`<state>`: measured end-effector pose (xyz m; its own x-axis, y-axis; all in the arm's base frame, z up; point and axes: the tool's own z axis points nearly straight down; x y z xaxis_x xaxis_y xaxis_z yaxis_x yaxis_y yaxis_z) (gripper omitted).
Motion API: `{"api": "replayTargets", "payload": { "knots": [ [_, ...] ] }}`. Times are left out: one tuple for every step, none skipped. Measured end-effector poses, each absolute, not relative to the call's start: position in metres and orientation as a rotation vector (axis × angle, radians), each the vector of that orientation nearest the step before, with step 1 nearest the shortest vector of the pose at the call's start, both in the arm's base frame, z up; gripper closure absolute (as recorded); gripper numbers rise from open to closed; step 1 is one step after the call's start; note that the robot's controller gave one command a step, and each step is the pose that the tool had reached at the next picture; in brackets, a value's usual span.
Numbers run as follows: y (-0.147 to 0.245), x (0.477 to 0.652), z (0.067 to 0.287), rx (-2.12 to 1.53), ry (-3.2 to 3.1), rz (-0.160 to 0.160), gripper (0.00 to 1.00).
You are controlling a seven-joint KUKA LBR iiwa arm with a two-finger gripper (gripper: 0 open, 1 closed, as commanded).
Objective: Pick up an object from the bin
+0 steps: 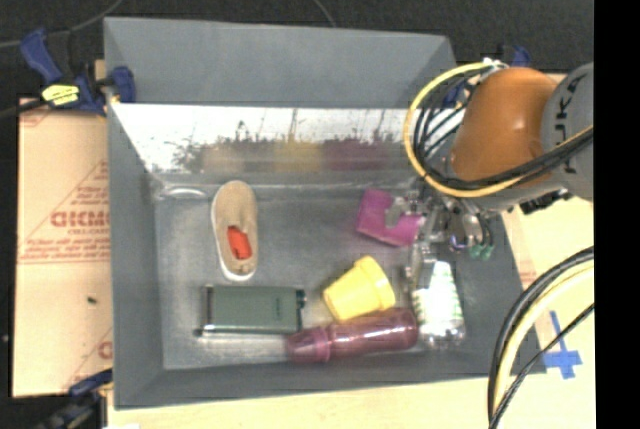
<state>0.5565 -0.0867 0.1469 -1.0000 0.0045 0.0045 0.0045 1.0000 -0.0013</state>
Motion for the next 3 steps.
{"api": "replayTargets", "payload": {
  "knots": [
    [-0.087,0.558,0.152,-0.003,-3.145,0.004,0.00],
    [-0.073,0.504,0.083,0.051,-3.160,-0.001,0.00],
    [-0.073,0.506,0.085,0.061,-3.161,-0.001,0.00]
  ]
}}
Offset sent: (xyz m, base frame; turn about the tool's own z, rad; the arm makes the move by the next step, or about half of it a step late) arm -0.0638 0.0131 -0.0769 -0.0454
